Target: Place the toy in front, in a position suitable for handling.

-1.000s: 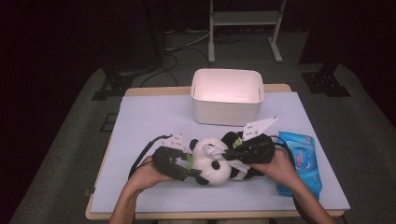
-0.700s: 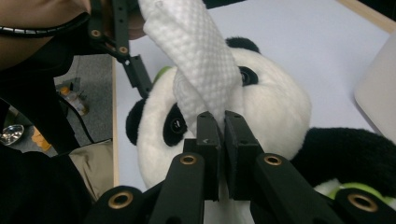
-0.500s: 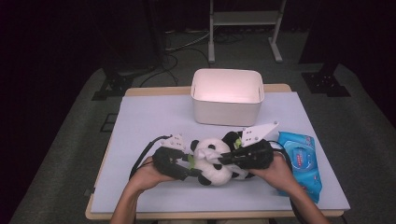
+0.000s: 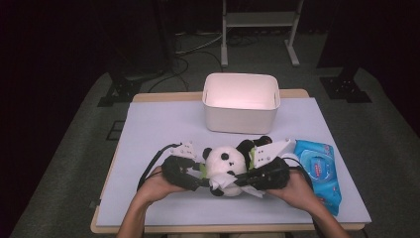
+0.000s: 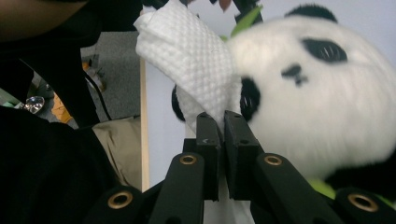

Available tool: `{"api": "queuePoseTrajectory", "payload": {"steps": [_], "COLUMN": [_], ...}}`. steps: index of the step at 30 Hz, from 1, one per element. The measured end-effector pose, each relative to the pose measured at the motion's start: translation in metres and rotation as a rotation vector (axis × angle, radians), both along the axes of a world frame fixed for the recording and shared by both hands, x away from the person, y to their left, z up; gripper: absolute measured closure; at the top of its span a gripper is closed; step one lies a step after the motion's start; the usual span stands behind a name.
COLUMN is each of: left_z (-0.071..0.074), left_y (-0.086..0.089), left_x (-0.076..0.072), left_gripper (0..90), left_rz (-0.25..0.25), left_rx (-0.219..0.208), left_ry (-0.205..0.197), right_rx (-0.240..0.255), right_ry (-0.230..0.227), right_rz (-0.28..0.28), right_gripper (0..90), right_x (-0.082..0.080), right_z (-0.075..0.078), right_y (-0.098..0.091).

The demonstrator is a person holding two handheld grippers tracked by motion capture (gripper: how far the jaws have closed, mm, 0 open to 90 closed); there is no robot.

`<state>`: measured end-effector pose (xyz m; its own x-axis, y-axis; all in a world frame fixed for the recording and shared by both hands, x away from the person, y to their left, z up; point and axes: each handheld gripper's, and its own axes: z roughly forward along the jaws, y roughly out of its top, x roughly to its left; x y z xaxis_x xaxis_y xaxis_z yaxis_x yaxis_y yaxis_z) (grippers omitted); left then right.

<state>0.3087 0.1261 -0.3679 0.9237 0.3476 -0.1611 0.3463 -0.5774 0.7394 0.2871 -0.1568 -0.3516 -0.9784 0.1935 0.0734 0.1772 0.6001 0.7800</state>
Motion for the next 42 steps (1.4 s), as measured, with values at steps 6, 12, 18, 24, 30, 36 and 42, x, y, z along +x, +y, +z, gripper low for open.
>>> {"api": "queuePoseTrajectory", "payload": {"steps": [6,12,18,24,30,36,42], "left_z": [0.0,0.0,-0.003,-0.008,-0.008,-0.009,-0.01], "left_y": [-0.001,-0.001,0.0,0.0,0.001,0.003,0.003], "left_x": [0.0,-0.001,0.001,0.003,0.005,0.01,0.012], "left_gripper": [41.3,40.9,40.5,39.6,34.4,28.7,24.3], "left_rz": [-0.004,-0.005,-0.009,-0.001,-0.011,-0.021,-0.017], "left_rx": [0.006,0.012,0.019,0.032,-0.005,-0.062,-0.074], "left_ry": [-0.008,-0.015,-0.023,-0.024,0.004,0.066,0.106], "right_rx": [0.025,0.039,0.057,0.058,0.035,0.039,0.038], "right_ry": [-0.009,-0.033,-0.007,0.027,0.054,0.07,0.092], "right_rz": [-0.06,-0.078,-0.123,-0.127,-0.115,-0.1,-0.069], "right_gripper": [84.2,84.2,83.6,83.6,84.7,85.2,85.6], "right_x": [0.004,0.012,0.028,0.033,0.031,0.029,0.023], "right_z": [0.005,0.016,0.018,0.015,0.006,0.001,-0.008], "right_y": [-0.017,-0.015,-0.022,-0.03,-0.03,-0.034,-0.032]}}
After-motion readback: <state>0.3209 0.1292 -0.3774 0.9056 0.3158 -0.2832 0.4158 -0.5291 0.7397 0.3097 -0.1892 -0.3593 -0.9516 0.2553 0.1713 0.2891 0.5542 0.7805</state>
